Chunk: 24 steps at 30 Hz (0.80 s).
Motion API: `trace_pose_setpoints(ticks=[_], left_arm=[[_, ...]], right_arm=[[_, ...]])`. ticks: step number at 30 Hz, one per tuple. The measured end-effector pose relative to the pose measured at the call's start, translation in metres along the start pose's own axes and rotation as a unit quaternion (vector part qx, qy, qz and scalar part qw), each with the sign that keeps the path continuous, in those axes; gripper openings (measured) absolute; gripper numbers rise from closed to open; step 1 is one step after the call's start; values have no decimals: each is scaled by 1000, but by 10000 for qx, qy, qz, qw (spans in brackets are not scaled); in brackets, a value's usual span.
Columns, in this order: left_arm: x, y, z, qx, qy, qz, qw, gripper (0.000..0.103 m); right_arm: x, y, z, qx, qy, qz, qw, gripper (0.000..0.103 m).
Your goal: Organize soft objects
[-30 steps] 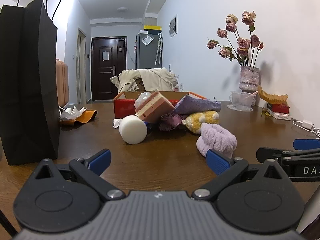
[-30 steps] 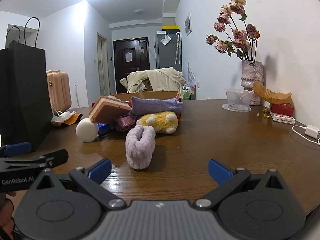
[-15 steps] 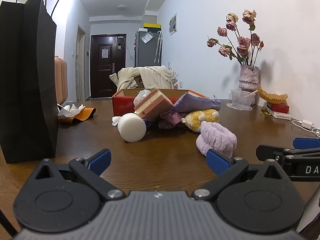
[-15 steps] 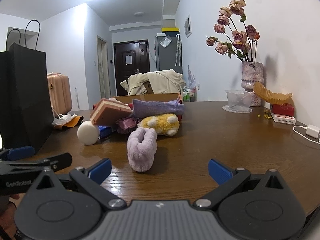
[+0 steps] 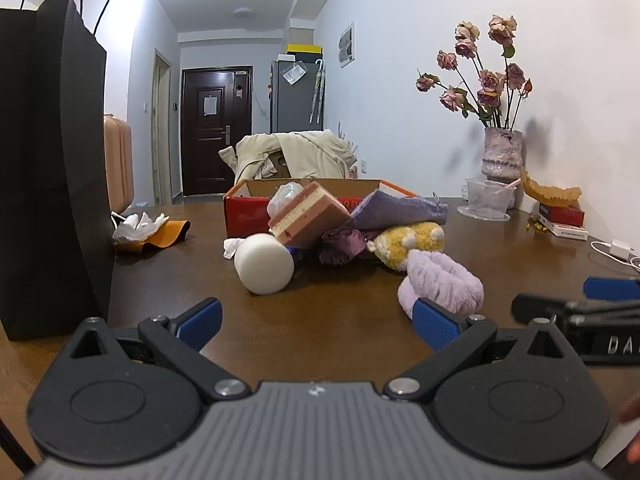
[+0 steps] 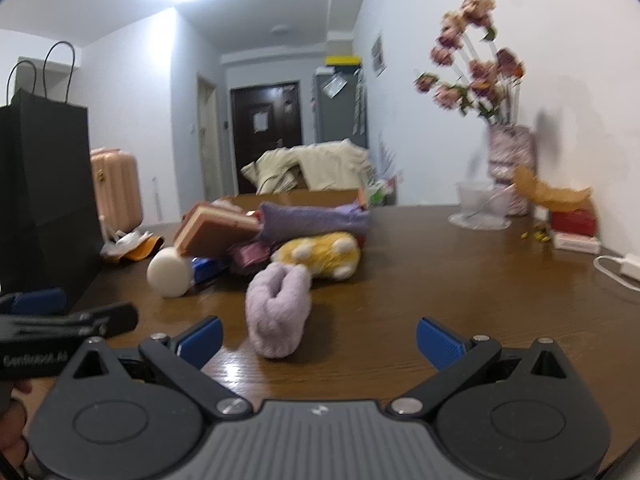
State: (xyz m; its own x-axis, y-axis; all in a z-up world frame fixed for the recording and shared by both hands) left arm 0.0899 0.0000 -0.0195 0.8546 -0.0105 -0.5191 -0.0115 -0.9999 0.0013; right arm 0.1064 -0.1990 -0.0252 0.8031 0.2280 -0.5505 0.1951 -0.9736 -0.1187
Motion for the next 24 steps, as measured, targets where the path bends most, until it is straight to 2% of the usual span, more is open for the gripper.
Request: trace_pose_setpoints(ticks=[2,7,11,17,19,24], left_arm=[[4,0,-4,13,-2,-6,10000,103],[14,-1,-13,38,-44,5,10000,103],[18,-1,-19,54,-18,28,10000,103],[21,-2,-25,82,31,39,10000,103],[25,-5,-30,64,-11,-13,10000,103],[43,-13,-45,-14,-140,-4,9999,103]], right_arm=[[3,-2,-1,-44,-25,-78,10000,103],[7,0,-7,-156,140,271,9994,103],[8,6,-12,-13,256,247,9994,103],[16,7,-13,74,122,109,9998,103],[21,6,-17,95,-61,-79,9999,100],[47,-2,-32,19,-447,-533,9976,76]])
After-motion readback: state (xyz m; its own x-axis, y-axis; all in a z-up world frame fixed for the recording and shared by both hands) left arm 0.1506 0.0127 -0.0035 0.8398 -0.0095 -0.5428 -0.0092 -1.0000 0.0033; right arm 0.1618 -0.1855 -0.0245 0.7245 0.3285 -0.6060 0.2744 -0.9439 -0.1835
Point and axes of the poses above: each gripper's, at about its wrist camera, not at the fingertips, and x roughly the way its jaws point, y to its right, z to its underside, the point moved 5 cm from there along x, roughly the way its jaws point, and after that the axes turned 13 degrees about -y, right-handed, at the moved point
